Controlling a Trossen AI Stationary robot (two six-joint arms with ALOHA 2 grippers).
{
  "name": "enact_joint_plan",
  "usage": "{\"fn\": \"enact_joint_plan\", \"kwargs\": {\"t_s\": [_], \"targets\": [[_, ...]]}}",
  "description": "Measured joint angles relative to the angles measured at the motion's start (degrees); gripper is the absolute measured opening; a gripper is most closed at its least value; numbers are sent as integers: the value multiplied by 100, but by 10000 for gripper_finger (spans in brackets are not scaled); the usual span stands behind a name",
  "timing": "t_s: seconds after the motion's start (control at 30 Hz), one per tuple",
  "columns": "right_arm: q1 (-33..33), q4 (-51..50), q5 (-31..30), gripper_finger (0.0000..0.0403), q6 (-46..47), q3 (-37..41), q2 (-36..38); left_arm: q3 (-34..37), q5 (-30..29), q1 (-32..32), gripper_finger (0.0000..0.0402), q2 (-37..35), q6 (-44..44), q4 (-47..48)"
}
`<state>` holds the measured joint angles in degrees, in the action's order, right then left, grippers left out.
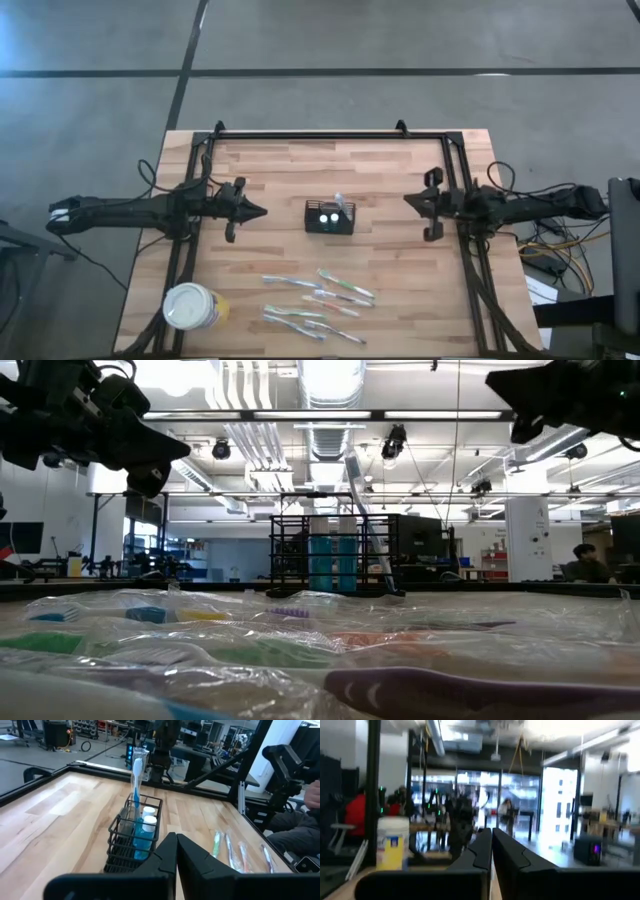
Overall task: Pick & Place toothbrushing station
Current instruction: Put the top blue toothbrush into the wire organizer
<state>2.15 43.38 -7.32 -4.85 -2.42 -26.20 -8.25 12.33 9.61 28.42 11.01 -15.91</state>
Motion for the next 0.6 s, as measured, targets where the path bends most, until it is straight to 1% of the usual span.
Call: {"fn": "enact_joint_plan", "kwargs": {"t_s": [0.1,0.17,0.3,0.47,0.6], "targets": [[-36,-213,-12,8,-98,159,446,4,3,0,8,0,-1,44],[-80,-548,-10,8,-32,191,724,7,2,0,8,5,-2,103],[-78,-985,-6,8,-21,188,1092,-69,31,-7,8,23,6,371],[-80,-1495,-12,8,-28,188,1233,-665,-11,-255,3,312,-194,1262],[-80,-1768,-17,8,-66,188,1158,-1380,-479,-699,3,814,-344,1823]]}}
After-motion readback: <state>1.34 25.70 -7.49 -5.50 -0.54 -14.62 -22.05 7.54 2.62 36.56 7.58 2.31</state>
